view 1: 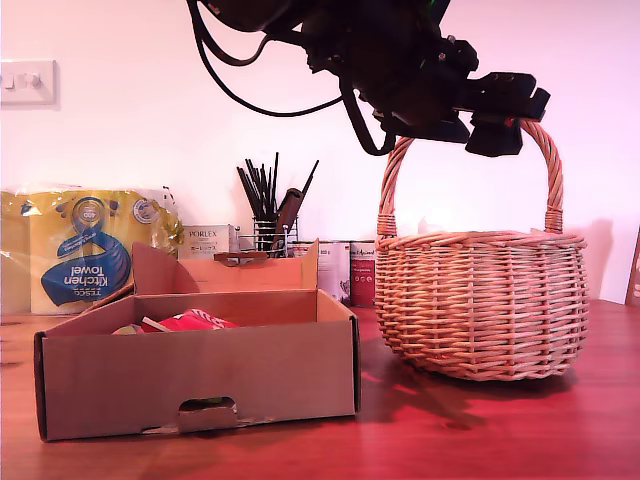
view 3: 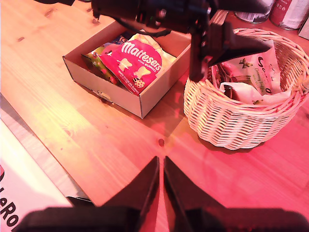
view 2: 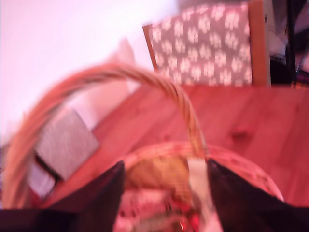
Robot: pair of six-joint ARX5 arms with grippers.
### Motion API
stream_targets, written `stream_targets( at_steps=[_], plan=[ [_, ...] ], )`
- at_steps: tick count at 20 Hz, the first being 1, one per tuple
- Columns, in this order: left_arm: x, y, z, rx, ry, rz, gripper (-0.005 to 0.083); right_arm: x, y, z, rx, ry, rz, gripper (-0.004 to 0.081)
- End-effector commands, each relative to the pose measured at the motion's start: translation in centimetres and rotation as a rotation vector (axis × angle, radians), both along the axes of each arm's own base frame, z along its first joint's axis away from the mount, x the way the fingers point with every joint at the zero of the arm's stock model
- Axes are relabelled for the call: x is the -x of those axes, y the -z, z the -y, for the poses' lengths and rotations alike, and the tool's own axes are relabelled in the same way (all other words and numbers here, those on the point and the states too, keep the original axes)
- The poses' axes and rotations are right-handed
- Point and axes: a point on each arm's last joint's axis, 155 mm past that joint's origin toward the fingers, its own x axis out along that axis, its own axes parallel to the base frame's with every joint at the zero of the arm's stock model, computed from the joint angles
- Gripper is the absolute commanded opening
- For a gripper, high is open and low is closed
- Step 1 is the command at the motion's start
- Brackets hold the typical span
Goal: Move the bags of Easter eggs from the cardboard box on the left into the woven basket on the right side.
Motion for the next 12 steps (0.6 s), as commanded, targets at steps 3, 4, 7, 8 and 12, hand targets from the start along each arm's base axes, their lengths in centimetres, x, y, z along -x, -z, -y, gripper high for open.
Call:
stream_targets(
  at_steps=[3, 4, 7, 8, 12],
  plan=[
    [2.3, -0.5, -1.5, -0.081, 0.013, -0.076, -0.0024, 0.0, -0.5, 0.0, 0.000, -0.009, 0.021, -0.0013],
    [3.1, -0.6, -2.5, -0.117, 0.012, -0.105, -0.0018, 0.0, -0.5, 0.0, 0.006, -0.012, 0.026, -0.0013],
    [5.2, -0.8, -6.2, -0.181, 0.003, -0.244, -0.0018, 0.0, -0.5, 0.0, 0.023, -0.027, 0.042, -0.0013],
    [5.7, -1.1, -7.3, -0.175, 0.005, -0.294, -0.0018, 0.0, -0.5, 0.0, 0.044, -0.043, 0.058, -0.0013],
    [5.9, -0.7, -11.8, -0.227, -0.025, -0.402, -0.0019, -0.9, -0.9, -0.3, 0.067, -0.065, 0.096, -0.0013]
  ],
)
